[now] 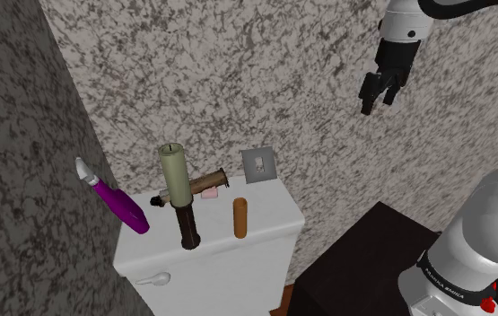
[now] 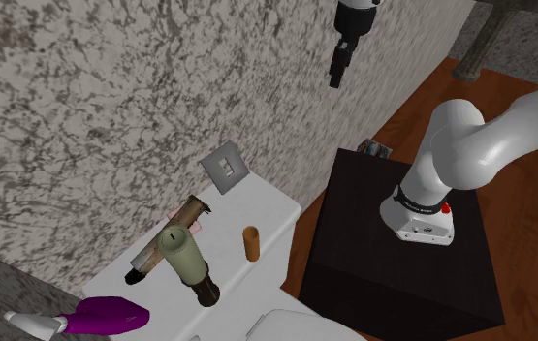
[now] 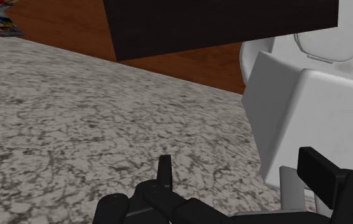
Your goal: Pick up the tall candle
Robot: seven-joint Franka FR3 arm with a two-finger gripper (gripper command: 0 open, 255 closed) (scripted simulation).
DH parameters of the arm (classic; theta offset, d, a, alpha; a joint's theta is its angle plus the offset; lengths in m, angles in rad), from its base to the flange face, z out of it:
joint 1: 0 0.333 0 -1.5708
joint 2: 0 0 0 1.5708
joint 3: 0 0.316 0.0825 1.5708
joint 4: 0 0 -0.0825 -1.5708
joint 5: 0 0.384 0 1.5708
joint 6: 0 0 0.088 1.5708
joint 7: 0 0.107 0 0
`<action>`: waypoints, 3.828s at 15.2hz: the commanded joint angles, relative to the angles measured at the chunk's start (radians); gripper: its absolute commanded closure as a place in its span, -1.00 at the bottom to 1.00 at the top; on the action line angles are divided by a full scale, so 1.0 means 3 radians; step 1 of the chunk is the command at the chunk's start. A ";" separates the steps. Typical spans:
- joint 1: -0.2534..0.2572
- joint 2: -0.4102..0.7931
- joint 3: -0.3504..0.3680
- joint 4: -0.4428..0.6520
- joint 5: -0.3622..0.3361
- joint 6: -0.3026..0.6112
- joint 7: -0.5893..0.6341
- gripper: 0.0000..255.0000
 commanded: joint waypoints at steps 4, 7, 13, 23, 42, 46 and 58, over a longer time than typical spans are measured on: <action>0.0081 0.0143 0.0211 0.0090 0.0169 0.0001 0.0246 -1.00; 0.0154 0.0320 0.0415 0.0214 0.0324 0.0011 0.0487 -1.00; 0.0262 0.0757 0.0802 0.0563 0.0572 0.0039 0.0959 -1.00; 0.0362 0.1707 0.1405 0.1440 0.0720 0.0047 0.1765 -1.00; 0.1167 0.4194 0.2034 0.4257 -0.0125 -0.0576 0.3252 -1.00; 0.1102 0.4119 0.2035 0.3961 -0.0087 -0.0353 0.3239 -1.00; 0.1065 0.4080 0.2034 0.3787 -0.0068 -0.0217 0.3228 1.00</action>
